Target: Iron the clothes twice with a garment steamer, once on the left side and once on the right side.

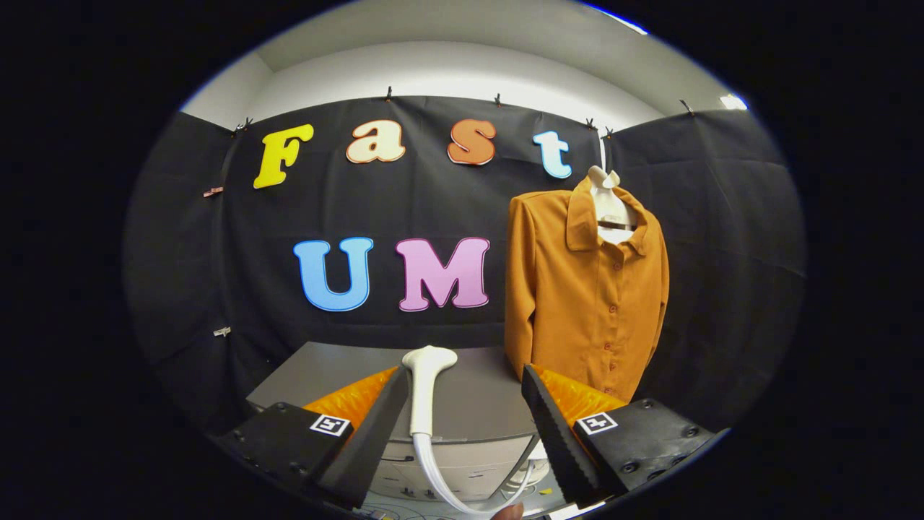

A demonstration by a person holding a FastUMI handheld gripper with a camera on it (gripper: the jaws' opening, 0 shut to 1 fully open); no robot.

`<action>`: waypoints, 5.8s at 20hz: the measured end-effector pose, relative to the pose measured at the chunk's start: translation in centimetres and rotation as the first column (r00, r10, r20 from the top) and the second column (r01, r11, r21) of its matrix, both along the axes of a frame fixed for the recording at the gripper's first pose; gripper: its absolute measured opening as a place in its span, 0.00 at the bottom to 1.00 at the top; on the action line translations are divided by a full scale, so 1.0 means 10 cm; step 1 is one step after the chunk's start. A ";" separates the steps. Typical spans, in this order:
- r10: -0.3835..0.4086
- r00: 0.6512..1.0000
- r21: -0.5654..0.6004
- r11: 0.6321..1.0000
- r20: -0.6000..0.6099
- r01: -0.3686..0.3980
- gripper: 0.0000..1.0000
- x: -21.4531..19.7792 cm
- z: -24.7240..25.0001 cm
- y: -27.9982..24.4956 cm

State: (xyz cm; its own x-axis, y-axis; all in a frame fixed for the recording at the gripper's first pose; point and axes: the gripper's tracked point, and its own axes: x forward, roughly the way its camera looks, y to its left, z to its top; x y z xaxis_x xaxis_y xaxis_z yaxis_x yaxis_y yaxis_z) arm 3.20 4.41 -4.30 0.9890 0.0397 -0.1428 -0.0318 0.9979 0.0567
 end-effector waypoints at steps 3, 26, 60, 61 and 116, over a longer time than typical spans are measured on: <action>0.026 0.996 -0.013 1.000 -0.089 -0.028 0.98 0.15 -0.26 0.18; 0.056 0.838 -0.048 0.994 -0.542 -0.098 0.39 1.22 -1.94 0.72; -0.048 0.976 0.061 0.998 0.213 0.036 0.24 0.92 -0.35 -1.66; -0.056 0.977 0.065 0.997 0.207 0.043 0.24 0.96 -0.41 -1.71; -0.056 0.990 0.056 0.997 0.129 0.049 0.24 0.26 -0.54 -2.36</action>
State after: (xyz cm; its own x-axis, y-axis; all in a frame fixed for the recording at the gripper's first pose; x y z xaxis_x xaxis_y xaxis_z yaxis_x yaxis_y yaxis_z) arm 5.85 -19.16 -9.75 0.9999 -0.0086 -0.0119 0.0099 0.9941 0.1081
